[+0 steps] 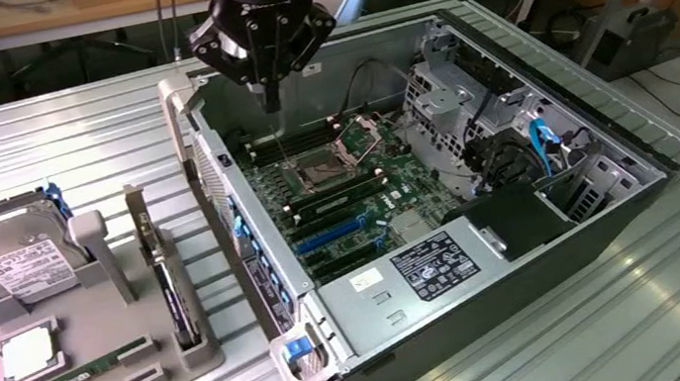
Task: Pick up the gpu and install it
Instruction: 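Reach for the gpu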
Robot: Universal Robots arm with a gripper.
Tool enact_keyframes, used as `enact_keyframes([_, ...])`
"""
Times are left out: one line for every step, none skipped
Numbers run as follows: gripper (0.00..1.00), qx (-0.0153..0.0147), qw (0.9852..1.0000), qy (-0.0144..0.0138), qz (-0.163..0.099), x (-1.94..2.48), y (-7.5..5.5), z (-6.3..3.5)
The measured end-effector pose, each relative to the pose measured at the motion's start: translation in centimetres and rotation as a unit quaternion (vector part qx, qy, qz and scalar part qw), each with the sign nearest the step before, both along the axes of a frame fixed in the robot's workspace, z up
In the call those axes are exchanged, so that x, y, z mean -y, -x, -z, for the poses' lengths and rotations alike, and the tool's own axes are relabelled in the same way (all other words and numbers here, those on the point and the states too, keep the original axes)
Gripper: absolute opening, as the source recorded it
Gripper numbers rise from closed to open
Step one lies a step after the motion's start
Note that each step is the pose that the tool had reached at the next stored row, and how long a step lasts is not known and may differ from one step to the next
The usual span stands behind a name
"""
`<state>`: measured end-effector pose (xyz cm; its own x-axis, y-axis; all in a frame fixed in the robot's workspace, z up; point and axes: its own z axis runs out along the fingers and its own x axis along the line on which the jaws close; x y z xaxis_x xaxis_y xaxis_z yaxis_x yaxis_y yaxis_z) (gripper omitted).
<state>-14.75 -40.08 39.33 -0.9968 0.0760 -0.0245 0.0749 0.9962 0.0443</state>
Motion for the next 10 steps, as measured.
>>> enact_keyframes([0.11, 0.0, 1.0, 0.0, 0.0, 0.04, 0.5, 0.0])
enact_keyframes([0.11, 0.0, 1.0, -0.0001, 0.0, 0.09, 0.9, 0.01])
enact_keyframes([0.11, 0.0, 1.0, 0.0, 0.0, 0.16, 1.4, 0.01])
enact_keyframes([0.11, 0.0, 1.0, 0.0, 0.0, 0.24, 1.9, 0.02])
enact_keyframes([0.11, 0.0, 1.0, 0.0, 0.0, 0.44, 3.0, 0.06])
enact_keyframes([0.11, 0.0, 1.0, 0.0, 0.0, 0.62, 3.7, 0.12])
enact_keyframes([0.11, -0.0001, 1.0, 0.0001, 0.0, 0.72, 4.1, 0.15])
enact_keyframes([0.11, -0.0001, 1.0, 0.0, 0.0, 0.79, 4.4, 0.18])
enact_keyframes([0.11, 0.0, 1.0, 0.0, 0.0, 0.96, 5.0, 0.27])
enact_keyframes([0.11, 0.0, 1.0, -0.0001, 0.0, 1.07, 5.4, 0.34])
